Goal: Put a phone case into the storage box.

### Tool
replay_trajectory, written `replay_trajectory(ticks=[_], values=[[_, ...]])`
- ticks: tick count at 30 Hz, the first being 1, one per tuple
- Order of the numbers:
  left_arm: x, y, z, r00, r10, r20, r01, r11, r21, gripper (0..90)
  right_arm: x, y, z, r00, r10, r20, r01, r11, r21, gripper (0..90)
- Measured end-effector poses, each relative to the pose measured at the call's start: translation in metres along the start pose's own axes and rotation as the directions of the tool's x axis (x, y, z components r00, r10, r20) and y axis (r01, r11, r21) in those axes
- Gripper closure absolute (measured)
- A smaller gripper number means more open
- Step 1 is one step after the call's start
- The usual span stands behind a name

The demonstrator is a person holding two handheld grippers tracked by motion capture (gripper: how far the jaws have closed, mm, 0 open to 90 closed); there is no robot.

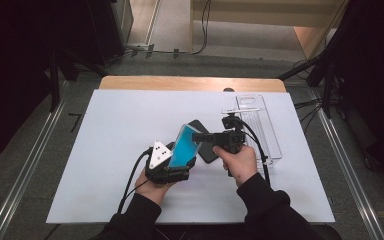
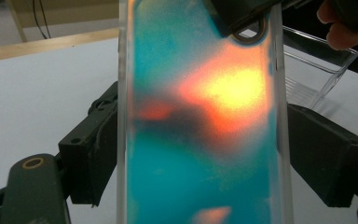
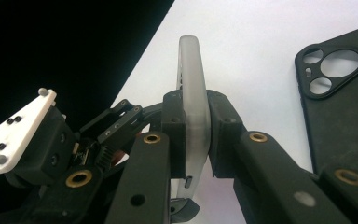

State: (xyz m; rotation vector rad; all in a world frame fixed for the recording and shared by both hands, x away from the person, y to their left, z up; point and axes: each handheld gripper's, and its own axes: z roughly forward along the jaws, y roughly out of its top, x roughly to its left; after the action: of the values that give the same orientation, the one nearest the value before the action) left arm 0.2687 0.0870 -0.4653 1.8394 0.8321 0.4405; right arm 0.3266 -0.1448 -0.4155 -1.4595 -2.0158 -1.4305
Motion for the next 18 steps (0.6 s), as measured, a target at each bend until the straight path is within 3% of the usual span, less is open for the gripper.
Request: replay_trajectory(ticks=[4,9,13,18], values=[[0.001,0.004,0.0,0.9996,-0.015,0.025,0.014,0.9997,0.021,15.7,0.002,0.001,-0.001,0.9999,-0.012,-0.005,0.012,0.9999,0.008,77.0],[-0.002,0.008,-0.001,0.9999,-0.009,0.009,0.008,0.9994,0.034,9.9,0.005,0.001,-0.004,0.9994,-0.033,0.008,0.033,0.9994,0.008,77.1],[0.0,0.014,-0.004,0.9995,-0.026,0.015,0.024,0.9944,0.103,9.1,0.007,0.002,-0.007,0.9967,-0.072,0.039,0.071,0.9974,0.006,77.0],[0.004,0.018,-0.007,0.9968,-0.068,0.042,0.061,0.9882,0.14,9.3,0.011,0.001,-0.009,0.9854,-0.132,0.108,0.132,0.9913,0.008,77.0]])
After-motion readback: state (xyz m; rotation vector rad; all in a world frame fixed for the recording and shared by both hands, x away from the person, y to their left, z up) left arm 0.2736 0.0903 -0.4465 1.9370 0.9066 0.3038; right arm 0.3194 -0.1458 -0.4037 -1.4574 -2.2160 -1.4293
